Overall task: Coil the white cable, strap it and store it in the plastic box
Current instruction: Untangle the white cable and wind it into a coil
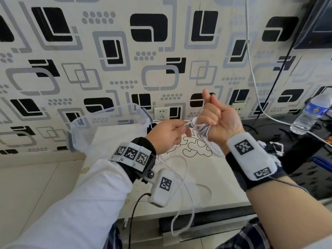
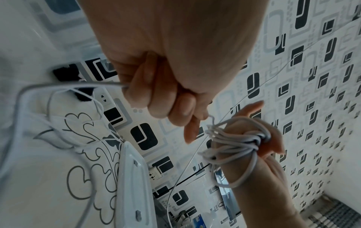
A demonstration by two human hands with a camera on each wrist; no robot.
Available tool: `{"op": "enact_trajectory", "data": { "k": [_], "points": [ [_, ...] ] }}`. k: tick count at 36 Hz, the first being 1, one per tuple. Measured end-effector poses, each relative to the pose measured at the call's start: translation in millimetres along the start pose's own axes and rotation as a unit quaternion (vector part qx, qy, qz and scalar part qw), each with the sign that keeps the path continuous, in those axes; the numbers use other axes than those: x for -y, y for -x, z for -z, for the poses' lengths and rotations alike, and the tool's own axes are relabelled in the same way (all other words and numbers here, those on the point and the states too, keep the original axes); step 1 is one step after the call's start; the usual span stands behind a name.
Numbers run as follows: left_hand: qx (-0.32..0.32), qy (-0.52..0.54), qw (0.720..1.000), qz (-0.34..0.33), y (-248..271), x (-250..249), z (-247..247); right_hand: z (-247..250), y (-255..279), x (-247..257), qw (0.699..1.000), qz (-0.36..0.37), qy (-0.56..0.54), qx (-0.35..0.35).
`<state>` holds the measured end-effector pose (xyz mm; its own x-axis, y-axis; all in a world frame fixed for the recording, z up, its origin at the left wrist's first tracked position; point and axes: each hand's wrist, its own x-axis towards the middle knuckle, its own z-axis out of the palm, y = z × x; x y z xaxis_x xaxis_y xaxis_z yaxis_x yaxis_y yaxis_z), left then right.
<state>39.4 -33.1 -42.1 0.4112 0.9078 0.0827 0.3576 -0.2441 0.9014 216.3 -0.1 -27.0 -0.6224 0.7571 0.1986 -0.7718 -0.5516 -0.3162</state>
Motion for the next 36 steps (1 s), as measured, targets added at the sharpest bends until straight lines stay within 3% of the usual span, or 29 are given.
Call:
{"op": "enact_trajectory", "data": {
  "k": [4,9,18,27,36],
  "points": [
    [0.002,-0.043,0.999,0.011,-1.5,3.7,2.6,-1.7,6.4,13.6,0.988,0.121,-0.020,-0.096],
    [-0.013,-0.068,0.997,0.023,-0.1,2.2,2.9,4.2,15.0,34.5,0.955,0.243,-0.047,-0.166],
    [-0.031,-0.080,0.996,0.021,2.1,-1.2,6.6,4.9,29.1,58.5,0.876,0.375,-0.078,-0.294],
    [0.049,-0.002,0.998,-0.025,9.1,-12.8,1.3,13.5,20.2,47.3,0.869,0.298,0.105,-0.381],
    [0.046,0.016,0.996,-0.074,10.1,-13.4,7.3,12.9,9.0,30.0,0.869,0.190,0.216,-0.402]
  ]
}}
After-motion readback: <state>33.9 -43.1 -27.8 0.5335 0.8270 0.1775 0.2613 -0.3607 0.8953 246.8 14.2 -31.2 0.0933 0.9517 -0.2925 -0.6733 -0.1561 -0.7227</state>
